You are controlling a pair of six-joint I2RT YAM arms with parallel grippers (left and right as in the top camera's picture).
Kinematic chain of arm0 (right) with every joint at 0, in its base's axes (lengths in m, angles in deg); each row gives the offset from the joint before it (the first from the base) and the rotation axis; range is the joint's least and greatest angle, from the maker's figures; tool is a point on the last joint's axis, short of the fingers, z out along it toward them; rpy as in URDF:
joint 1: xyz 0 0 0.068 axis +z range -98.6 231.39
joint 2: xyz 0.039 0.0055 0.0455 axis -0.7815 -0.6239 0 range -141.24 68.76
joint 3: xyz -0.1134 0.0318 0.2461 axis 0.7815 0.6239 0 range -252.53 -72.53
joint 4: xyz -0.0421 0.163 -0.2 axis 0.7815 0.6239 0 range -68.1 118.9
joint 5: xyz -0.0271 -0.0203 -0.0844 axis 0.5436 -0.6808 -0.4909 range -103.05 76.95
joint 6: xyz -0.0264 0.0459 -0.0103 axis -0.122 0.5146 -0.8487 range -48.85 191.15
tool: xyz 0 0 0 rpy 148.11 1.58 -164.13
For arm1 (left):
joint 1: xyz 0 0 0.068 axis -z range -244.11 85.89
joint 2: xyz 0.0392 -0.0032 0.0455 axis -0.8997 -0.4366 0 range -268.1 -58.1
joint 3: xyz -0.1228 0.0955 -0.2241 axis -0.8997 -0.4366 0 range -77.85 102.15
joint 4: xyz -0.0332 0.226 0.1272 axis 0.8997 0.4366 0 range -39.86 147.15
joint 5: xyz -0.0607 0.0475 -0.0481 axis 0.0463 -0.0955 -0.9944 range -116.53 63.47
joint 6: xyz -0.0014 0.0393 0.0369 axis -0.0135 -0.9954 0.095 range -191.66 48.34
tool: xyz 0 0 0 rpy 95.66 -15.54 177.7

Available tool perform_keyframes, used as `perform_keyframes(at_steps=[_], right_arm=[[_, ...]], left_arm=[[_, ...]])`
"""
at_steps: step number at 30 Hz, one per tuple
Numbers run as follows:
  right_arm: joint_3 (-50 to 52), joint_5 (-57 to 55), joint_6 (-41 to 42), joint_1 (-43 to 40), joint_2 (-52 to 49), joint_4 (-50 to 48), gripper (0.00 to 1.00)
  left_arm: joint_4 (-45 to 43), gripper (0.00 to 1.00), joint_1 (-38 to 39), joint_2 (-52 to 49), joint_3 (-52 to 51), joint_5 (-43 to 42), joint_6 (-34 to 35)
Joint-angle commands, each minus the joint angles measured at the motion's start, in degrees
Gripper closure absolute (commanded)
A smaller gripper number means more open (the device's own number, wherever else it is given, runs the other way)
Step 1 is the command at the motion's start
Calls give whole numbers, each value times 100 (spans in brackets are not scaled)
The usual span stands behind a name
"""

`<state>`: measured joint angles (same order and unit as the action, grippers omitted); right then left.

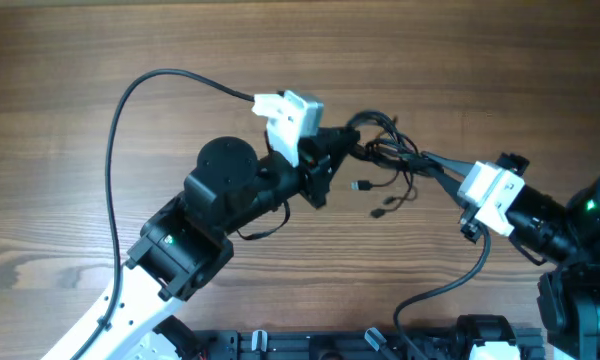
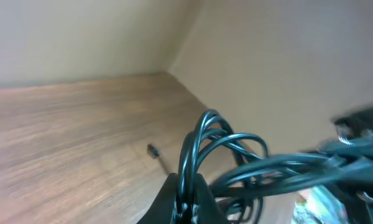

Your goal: Untangle cables

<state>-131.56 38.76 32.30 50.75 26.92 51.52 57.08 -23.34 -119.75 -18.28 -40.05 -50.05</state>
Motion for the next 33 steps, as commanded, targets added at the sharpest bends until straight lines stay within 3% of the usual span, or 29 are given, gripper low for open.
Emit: perform_keyframes(at_steps=[1,3,7,11,15,17,19,20,21,23,26,28,30,33], right_arm=[[-87,-247,367,-17,33,-170,96],[-87,-546,962,-17,33,-439,96],[-87,-1366,2564,-17,33,-911,96],[-87,-2179,4197,-17,33,-901,96],[-87,-2809,6008,-17,33,-601,96],[-87,-2785,6043,-17,33,-595,96],[-87,-2787,6002,-17,33,-474,70],[-87,-2789,5976,-17,33,-354,45],[-87,-2787,5882,-17,33,-269,30],[-87,-2702,5337,-17,33,-166,8],[-87,-1408,3429,-17,33,-149,5],[-87,-776,2618,-17,33,-151,5],[-87,-321,2186,-17,33,-184,5],[-87,101,2192,-17,31,-160,9]], left_arm=[[271,96,-92,4,11,1386,634],[389,96,-94,4,11,1513,651],[804,96,-136,4,11,2205,1539],[835,96,-140,4,11,2258,2236],[699,96,-140,20,11,1729,2046],[420,96,-140,20,11,1117,1318],[131,96,-140,20,11,398,463],[52,96,-140,26,13,9,-68],[52,96,-140,37,13,-138,-369],[55,96,-140,48,13,-297,-826],[55,96,-140,52,11,-647,-1248],[57,96,-140,52,11,-686,-1246],[57,96,-120,52,11,-839,-1432],[-11,96,-74,52,13,-957,-1519]])
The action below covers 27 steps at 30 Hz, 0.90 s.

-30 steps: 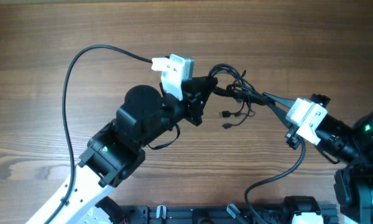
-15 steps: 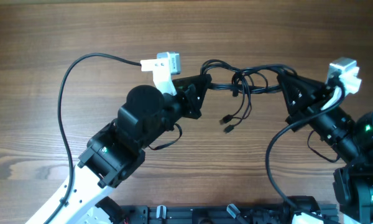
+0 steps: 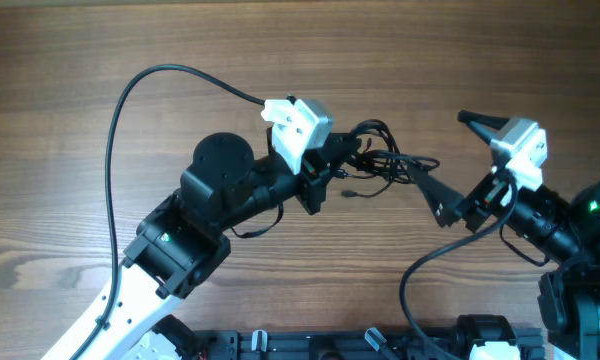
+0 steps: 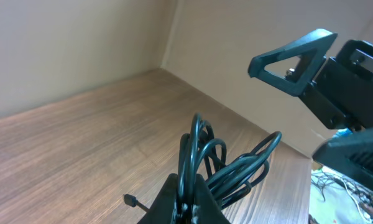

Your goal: Untangle cables

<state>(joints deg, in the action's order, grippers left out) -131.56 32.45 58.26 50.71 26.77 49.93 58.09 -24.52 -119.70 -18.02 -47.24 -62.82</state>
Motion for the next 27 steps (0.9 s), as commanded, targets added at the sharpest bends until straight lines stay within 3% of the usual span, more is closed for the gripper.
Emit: perform_keyframes(at_steps=[1,3,6,13,14,15,17,20,22,27], right_arm=[[-87,1001,-407,-13,46,33,12],[-87,1200,-409,-13,46,138,14],[-85,1202,-1038,-13,-33,643,18],[-85,1204,-1263,-13,-780,929,72],[-85,1204,-1255,-13,-868,911,88],[-85,1235,-1241,-13,-925,896,96],[-87,1248,-1241,-13,-876,850,96],[-87,1241,-1211,-13,-706,699,96],[-87,1176,-605,-13,-579,210,96],[-87,1211,509,-13,-455,-940,95]], left_arm=[[-157,96,44,48,-13,-236,-243],[-295,96,44,48,-13,-236,-188],[-568,96,44,48,-15,-243,92],[-713,96,208,48,-13,-289,365],[-715,96,275,48,-13,-286,363],[-713,96,313,48,-13,-284,363],[-710,96,299,48,-15,-68,372],[-629,96,299,48,-15,1388,1478],[-236,96,299,48,-15,2240,1895],[400,96,306,46,-15,2511,1908]])
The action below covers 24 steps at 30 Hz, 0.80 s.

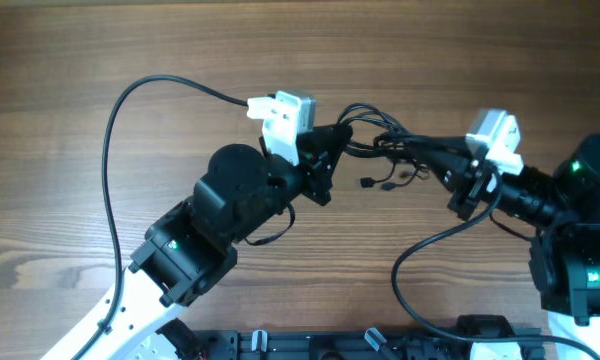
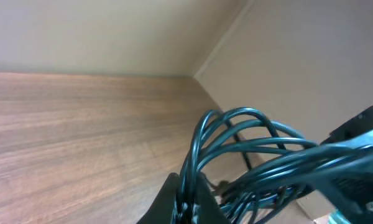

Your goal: Untangle cables

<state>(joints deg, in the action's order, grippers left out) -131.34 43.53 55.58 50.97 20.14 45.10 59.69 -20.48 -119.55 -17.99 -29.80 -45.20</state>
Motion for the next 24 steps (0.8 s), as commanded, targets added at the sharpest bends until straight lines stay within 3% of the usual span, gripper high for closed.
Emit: perform_keyframes(at_steps=[1,6,7,8,9,10,11,12,15,20,22,24], right_arm=[[-109,136,953,-39,208,-616,96],[-109,170,1432,-39,210,-1143,96],[-109,109,1449,-39,208,-1130,96],[-109,37,1445,-39,208,-1069,96],[-109,-17,1440,-39,208,-1010,96],[-109,-20,1408,-39,208,-933,96],[-109,-17,1405,-39,208,-846,96],[-109,-15,1403,-39,208,-778,96],[-109,-7,1075,-39,208,-437,96],[-109,42,-446,-39,208,708,96],[-109,654,-1657,-39,208,1237,96],[-109,962,-2441,-39,197,1668,96]], left_arm=[[289,96,-98,31,-17,713,149],[669,96,-101,31,-17,448,98],[686,90,-101,33,-17,466,101],[669,45,-105,33,-17,463,103],[634,30,-105,39,-17,463,103],[584,24,-105,52,-15,461,103],[527,6,-105,96,-15,463,101],[483,0,-105,138,-17,463,98],[345,0,-105,317,-15,463,-291],[162,0,-387,824,-17,452,-378],[142,0,-503,901,-15,-83,-850],[142,0,-503,802,-15,-1394,-1512]])
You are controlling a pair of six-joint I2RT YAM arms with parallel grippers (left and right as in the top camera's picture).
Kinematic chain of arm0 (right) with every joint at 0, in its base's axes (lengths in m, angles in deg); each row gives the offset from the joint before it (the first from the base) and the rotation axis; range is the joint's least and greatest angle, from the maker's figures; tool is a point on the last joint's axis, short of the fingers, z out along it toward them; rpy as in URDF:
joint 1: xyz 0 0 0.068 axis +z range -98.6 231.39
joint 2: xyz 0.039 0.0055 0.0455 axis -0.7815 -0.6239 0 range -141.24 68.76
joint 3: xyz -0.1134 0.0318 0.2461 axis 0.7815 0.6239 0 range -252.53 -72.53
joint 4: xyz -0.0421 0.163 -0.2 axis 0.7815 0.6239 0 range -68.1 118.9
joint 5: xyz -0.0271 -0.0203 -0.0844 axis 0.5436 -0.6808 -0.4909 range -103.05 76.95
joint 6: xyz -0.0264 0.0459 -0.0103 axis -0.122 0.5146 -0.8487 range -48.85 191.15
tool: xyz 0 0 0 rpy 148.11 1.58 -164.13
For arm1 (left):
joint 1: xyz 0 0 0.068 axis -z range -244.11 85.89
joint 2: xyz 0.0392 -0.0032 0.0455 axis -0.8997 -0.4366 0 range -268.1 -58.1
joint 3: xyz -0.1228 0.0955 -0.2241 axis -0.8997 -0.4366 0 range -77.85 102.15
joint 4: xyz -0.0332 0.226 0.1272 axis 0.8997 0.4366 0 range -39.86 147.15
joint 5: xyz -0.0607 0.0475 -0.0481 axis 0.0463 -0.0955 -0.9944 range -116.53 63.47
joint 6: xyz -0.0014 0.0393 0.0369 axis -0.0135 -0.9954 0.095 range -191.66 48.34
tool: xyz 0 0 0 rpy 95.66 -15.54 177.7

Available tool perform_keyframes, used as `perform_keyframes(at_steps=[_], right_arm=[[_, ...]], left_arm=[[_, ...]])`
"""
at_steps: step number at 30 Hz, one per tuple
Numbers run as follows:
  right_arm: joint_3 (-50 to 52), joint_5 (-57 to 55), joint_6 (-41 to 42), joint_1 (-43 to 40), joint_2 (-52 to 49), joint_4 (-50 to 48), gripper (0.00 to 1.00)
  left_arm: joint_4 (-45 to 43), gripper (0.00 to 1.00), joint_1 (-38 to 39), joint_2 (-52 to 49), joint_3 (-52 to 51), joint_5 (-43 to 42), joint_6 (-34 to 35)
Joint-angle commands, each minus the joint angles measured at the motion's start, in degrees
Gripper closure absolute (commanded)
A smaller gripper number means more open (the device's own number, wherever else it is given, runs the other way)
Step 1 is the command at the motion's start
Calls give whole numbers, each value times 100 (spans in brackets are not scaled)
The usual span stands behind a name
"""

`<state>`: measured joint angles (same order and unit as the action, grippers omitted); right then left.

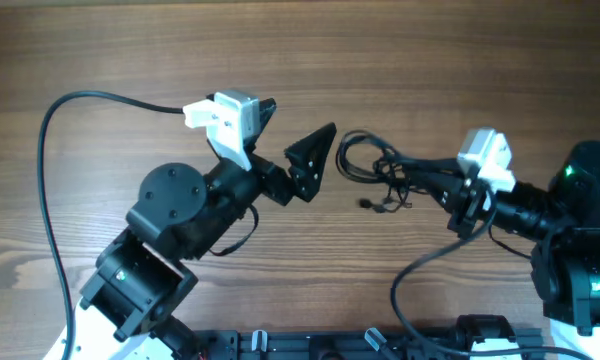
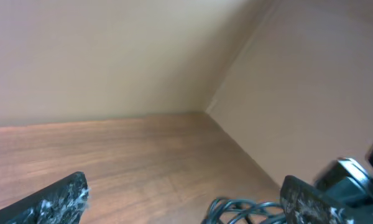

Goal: Untangle cables
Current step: 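Open the left gripper and release the cables onto the table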

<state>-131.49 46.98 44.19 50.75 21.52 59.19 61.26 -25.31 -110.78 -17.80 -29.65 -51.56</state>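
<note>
A tangled bundle of dark cables (image 1: pixel 372 160) lies over the wooden table, its loops to the left and small connector ends (image 1: pixel 380 205) hanging below. My right gripper (image 1: pixel 427 176) is shut on the bundle's right side. My left gripper (image 1: pixel 292 132) stands wide open just left of the bundle and does not touch it. In the left wrist view the left gripper (image 2: pixel 180 202) shows both fingertips (image 2: pixel 57 198) far apart, with the cable loops (image 2: pixel 242 208) low between them, nearer the right finger.
The wooden table (image 1: pixel 100 50) stretches all round. The left arm's own black lead (image 1: pixel 80 100) arcs over the left part of the table. The right arm's lead (image 1: pixel 420 275) curves near the front edge, where a black rail (image 1: pixel 310 345) runs.
My left gripper has let go of the bundle, opened wide and moved back to the left. The bundle now hangs only from my right gripper.
At first both grippers were shut on the bundle. Then the right one stood open and apart while the left held the cables. Then the right was shut on the bundle again, opposite the left. Now the left is open and only the right holds it.
</note>
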Motion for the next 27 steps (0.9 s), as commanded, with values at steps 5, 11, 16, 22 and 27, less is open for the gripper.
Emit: perform_keyframes(at_steps=[5,11,16,22,27], right_arm=[[-94,911,-2282,-17,59,999,96],[-94,909,-3008,-17,59,1786,93],[-94,914,-3008,-17,59,1919,93],[-94,1038,-3003,-17,59,1937,93],[-94,1034,-2997,-17,59,1985,93]], left_arm=[[291,0,-20,-610,-37,-3309,-2103],[1051,0,-13,-863,-37,-3309,-2592],[1222,29,-15,-905,-37,-3307,-2592],[1292,96,-15,-1016,-37,-3305,-2588],[883,96,-15,-1016,-37,-2765,-2055]])
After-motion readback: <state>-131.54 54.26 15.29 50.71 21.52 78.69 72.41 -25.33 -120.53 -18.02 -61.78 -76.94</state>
